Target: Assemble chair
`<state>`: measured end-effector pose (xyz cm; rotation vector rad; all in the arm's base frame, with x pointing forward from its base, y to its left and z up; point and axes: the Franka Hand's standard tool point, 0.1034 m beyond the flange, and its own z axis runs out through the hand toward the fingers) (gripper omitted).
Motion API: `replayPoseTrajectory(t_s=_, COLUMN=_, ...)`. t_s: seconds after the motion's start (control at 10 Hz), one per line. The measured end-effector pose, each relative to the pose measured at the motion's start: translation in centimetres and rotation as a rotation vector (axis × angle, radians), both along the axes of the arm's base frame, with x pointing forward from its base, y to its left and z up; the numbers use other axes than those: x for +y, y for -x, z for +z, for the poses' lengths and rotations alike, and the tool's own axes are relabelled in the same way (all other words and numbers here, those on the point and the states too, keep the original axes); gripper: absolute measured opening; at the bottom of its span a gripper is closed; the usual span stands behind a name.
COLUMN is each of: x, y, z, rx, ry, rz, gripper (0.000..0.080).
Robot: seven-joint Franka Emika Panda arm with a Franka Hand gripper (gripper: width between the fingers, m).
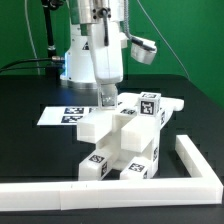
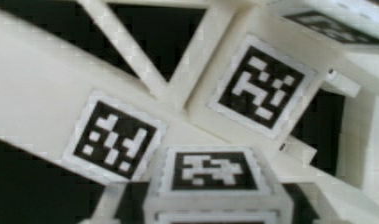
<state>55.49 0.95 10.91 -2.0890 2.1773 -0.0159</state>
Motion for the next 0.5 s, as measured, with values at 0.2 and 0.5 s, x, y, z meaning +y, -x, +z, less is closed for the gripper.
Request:
replayPoseTrajectory(t_s=0.2, x=0.03, y=0.01, z=-0.01, rx=-0.003, ry=0.004, rz=0.039, gripper=0.0356)
replayPoseTrajectory(t_s=0.5, x=0.30, y=0.09, z=-0.06, rx=-0.034, ry=0.040, rz=0.473, gripper=0.0630)
